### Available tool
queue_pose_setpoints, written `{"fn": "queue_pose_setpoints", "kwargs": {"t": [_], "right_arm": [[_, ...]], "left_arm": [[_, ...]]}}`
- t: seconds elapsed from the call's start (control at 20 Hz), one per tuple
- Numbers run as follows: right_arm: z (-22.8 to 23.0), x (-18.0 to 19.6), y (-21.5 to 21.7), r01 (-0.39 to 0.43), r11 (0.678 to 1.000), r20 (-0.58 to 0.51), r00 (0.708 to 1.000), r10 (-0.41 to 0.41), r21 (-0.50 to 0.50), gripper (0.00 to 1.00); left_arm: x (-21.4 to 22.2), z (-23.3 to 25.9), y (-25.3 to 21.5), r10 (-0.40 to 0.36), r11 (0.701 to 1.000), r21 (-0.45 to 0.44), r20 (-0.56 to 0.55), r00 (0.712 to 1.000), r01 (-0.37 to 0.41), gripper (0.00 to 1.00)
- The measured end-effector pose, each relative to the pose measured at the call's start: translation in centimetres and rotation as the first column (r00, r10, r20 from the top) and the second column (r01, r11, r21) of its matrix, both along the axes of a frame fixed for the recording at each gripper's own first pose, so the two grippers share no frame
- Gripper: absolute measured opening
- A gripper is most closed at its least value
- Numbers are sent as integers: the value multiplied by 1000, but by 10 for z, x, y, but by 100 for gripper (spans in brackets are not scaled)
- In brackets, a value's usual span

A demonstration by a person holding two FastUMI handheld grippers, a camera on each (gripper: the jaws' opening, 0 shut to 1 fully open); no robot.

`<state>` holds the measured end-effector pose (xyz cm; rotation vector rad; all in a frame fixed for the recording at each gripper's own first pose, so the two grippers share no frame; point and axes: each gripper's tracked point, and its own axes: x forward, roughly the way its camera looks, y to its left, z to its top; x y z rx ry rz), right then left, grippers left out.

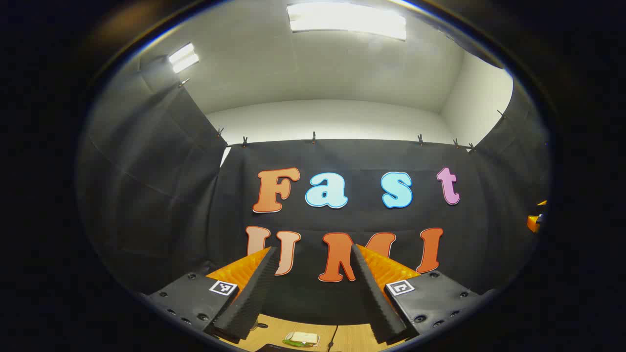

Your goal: First push the handle of the pot to place it horizontally, then grasp the pot with both hands and set it on the induction cooktop.

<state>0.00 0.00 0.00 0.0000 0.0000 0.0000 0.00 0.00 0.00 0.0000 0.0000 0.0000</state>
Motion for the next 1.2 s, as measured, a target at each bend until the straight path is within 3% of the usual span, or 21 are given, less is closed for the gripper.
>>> {"fn": "queue_pose_setpoints", "kwargs": {"t": [0.05,0.1,0.15,1.2], "right_arm": [[-1,0,0,3,1000,-4,1000,-3,-4,95],[-1,-1,0,2,1000,-6,1000,-2,-7,91],[-3,-1,0,0,1000,-8,1000,0,-8,95],[-22,-1,13,-13,1000,-57,998,12,-7,95]], "left_arm": [[0,-1,0,0,1000,1,-4,1000,0,95],[0,-2,0,2,1000,3,-8,1000,-2,95],[0,-3,1,5,1000,5,-12,1000,-4,95],[-3,-29,5,8,999,34,-74,997,-5,95]]}}
